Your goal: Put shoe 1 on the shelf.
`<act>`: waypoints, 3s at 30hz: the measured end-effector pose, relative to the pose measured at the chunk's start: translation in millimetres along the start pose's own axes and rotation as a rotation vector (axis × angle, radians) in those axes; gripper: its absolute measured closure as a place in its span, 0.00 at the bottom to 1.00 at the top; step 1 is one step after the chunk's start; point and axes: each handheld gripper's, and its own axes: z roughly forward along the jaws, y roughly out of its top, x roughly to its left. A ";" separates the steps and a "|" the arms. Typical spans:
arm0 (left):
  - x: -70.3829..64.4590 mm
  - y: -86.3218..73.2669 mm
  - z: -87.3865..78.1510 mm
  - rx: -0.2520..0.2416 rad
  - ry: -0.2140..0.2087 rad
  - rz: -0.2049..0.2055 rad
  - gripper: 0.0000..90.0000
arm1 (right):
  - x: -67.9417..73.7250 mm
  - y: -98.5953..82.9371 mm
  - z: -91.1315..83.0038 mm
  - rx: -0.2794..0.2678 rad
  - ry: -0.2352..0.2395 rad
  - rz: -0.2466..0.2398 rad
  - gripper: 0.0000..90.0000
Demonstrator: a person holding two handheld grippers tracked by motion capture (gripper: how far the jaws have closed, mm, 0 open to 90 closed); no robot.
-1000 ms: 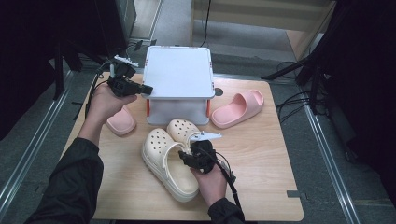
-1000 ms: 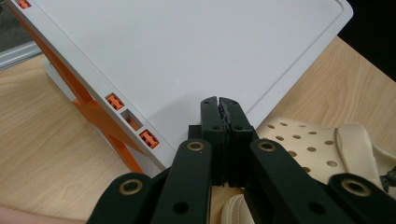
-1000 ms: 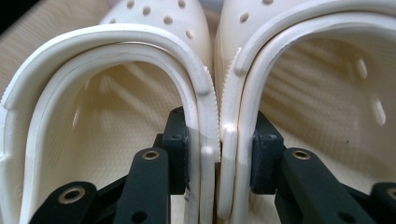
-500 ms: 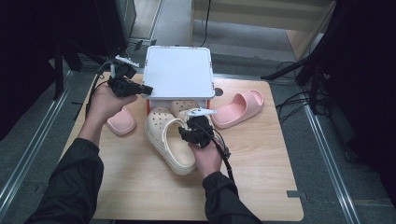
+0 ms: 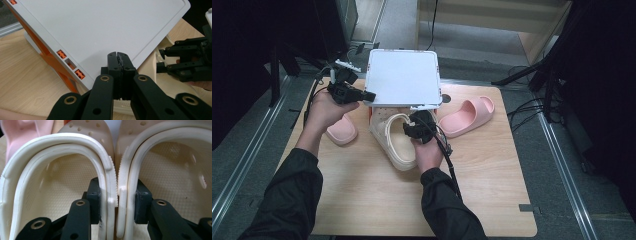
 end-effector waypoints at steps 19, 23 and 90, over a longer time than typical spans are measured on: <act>-0.5 -1.1 -0.2 -0.006 0.004 0.000 0.99 | -3.3 -11.0 16.7 -0.014 -0.019 0.002 0.67; -0.5 -1.4 -0.1 -0.010 0.004 -0.001 0.99 | -3.5 -12.7 15.7 -0.010 -0.010 0.001 0.65; -1.2 -2.1 0.0 -0.011 0.007 -0.025 0.99 | 20.2 -100.1 -43.0 0.080 0.293 -0.200 1.00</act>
